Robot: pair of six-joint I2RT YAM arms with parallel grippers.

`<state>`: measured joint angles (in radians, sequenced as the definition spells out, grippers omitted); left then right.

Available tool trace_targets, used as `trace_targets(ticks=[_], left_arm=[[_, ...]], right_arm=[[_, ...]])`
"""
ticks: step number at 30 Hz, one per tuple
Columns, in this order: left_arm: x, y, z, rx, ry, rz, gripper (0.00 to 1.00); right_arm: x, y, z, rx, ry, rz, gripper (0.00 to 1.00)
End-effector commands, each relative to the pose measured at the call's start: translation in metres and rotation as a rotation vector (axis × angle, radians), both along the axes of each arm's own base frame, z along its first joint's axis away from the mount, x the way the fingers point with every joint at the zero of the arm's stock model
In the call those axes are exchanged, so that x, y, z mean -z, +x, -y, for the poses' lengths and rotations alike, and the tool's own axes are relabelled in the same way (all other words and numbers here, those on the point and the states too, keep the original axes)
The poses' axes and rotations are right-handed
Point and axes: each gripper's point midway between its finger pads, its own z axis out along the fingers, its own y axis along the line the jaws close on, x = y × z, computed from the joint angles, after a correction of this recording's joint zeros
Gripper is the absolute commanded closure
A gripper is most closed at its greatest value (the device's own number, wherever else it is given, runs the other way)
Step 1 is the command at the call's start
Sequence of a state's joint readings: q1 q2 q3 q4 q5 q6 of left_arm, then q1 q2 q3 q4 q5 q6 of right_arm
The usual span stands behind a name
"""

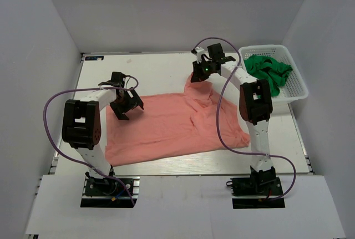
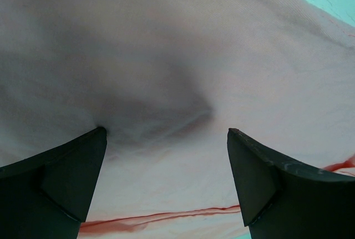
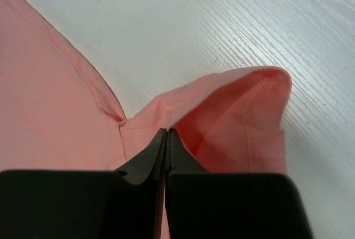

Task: Fold and stack the t-shirts
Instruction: Grap the side of the flattened tshirt furthest away from the robot with both arms

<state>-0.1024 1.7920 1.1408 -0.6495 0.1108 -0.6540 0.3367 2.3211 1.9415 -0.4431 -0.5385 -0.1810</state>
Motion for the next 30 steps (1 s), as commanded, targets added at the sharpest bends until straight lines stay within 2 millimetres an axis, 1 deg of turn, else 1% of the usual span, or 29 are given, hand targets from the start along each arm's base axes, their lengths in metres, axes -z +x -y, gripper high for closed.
trace_targets(ticks=[1,3,5,6,7,8,9,10,11,12,13,15,16,19,20,21,22,24,25,26,27,29,30], left_arm=[[0.009,0.000,-0.001,0.007,0.016,0.004,0.00],[0.008,0.000,0.000,0.010,0.007,0.003,0.00],[0.008,0.000,0.000,0.010,0.007,0.003,0.00],[0.008,0.000,0.000,0.010,0.007,0.003,0.00],[0.008,0.000,0.000,0.010,0.007,0.003,0.00],[0.011,-0.003,0.000,0.010,0.008,-0.006,0.00],[0.011,-0.003,0.000,0.010,0.008,-0.006,0.00],[0.011,-0.003,0.000,0.010,0.008,-0.006,0.00],[0.011,-0.003,0.000,0.010,0.008,-0.006,0.00],[0.011,-0.003,0.000,0.010,0.008,-0.006,0.00],[0.011,-0.003,0.000,0.010,0.008,-0.006,0.00],[0.007,-0.002,0.000,0.010,0.007,0.004,0.00],[0.007,-0.002,0.000,0.010,0.007,0.005,0.00],[0.007,-0.003,0.000,0.018,0.010,0.006,0.00],[0.008,-0.005,-0.001,0.018,0.010,-0.003,0.00],[0.008,-0.005,-0.001,0.018,0.010,-0.003,0.00],[0.008,-0.005,-0.001,0.018,0.010,-0.003,0.00],[0.008,-0.005,-0.001,0.018,0.010,-0.003,0.00],[0.008,-0.005,-0.001,0.018,0.010,-0.003,0.00],[0.008,-0.005,-0.001,0.018,0.010,-0.003,0.00],[0.008,-0.005,-0.001,0.018,0.010,-0.003,0.00],[0.008,-0.005,-0.001,0.018,0.010,-0.003,0.00],[0.008,-0.005,-0.001,0.018,0.010,-0.003,0.00]], right_arm=[[-0.034,0.013,-0.020,-0.011,0.083,0.083,1.00],[-0.043,0.019,-0.028,-0.010,0.124,0.112,1.00],[-0.047,0.025,-0.037,-0.014,0.133,0.137,1.00],[-0.052,0.025,-0.046,-0.043,0.150,0.146,1.00],[-0.051,0.022,-0.049,-0.055,0.151,0.133,1.00],[-0.049,0.020,-0.057,-0.066,0.152,0.131,1.00],[-0.054,0.021,-0.060,-0.067,0.155,0.145,1.00],[-0.049,0.023,-0.062,-0.067,0.157,0.142,1.00],[-0.044,0.022,-0.069,-0.064,0.167,0.126,1.00],[-0.043,0.021,-0.072,-0.069,0.173,0.125,1.00],[-0.046,0.020,-0.077,-0.072,0.187,0.126,1.00],[-0.041,0.021,-0.085,-0.079,0.192,0.137,1.00],[-0.043,0.023,-0.088,-0.070,0.191,0.145,1.00],[-0.036,0.031,-0.095,-0.039,0.180,0.162,1.00],[-0.038,0.036,-0.095,-0.017,0.174,0.173,0.90],[-0.032,0.036,-0.098,-0.017,0.169,0.166,0.79],[-0.033,0.041,-0.097,-0.002,0.158,0.181,0.75],[-0.038,0.039,-0.098,-0.020,0.141,0.202,0.62],[-0.041,0.039,-0.098,-0.020,0.130,0.214,0.58],[-0.041,0.038,-0.098,-0.031,0.118,0.226,0.58],[-0.055,0.035,-0.098,-0.050,0.114,0.256,0.52],[-0.058,0.035,-0.091,-0.032,0.096,0.259,0.44],[-0.074,0.038,-0.088,-0.005,0.102,0.285,0.40]])
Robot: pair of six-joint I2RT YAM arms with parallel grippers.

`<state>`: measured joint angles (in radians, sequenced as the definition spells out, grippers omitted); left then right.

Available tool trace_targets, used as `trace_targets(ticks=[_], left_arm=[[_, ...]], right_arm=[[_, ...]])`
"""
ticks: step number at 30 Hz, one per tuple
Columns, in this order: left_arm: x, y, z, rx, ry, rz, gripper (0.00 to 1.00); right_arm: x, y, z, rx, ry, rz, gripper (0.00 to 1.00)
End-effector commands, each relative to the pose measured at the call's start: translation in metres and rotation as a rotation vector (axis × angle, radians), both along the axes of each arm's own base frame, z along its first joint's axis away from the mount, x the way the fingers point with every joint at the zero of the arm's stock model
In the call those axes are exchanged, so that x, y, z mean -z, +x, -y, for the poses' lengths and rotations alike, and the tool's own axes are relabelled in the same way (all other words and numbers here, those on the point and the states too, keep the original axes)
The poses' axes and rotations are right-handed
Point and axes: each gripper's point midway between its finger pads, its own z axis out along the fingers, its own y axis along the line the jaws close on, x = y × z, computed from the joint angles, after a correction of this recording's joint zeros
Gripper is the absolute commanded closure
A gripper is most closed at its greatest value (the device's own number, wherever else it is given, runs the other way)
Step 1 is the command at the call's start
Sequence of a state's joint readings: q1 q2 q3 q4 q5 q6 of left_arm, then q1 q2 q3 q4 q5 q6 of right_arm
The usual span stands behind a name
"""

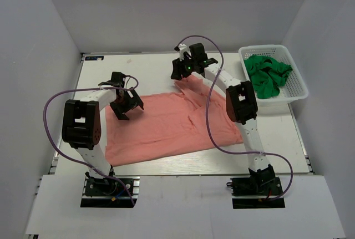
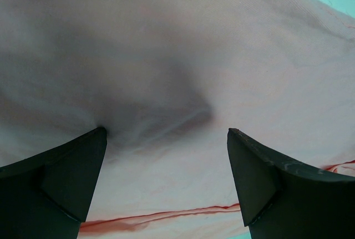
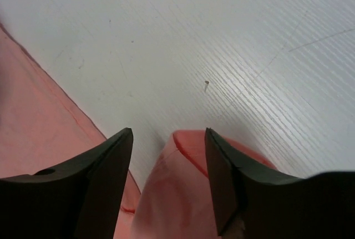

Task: Fold and stack the t-shirts
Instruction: Grap the side of the flattened tshirt furthest away from the robot with both arms

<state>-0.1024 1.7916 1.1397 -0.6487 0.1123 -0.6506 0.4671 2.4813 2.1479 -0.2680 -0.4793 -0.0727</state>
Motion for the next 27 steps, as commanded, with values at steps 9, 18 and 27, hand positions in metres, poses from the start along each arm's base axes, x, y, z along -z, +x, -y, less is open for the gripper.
trace_targets(ticks=[9,18,27], left_arm=[[0.004,-0.004,0.001,0.017,0.001,0.005,0.00],[0.007,-0.005,0.003,0.021,-0.008,-0.005,0.00],[0.009,-0.007,0.004,0.024,-0.017,-0.008,0.00]], right_arm=[[-0.054,0.040,0.112,0.488,-0.177,0.046,0.48],[0.002,0.000,0.147,0.545,-0.262,-0.258,0.46],[0.013,0.012,0.116,0.519,-0.116,-0.330,0.46]])
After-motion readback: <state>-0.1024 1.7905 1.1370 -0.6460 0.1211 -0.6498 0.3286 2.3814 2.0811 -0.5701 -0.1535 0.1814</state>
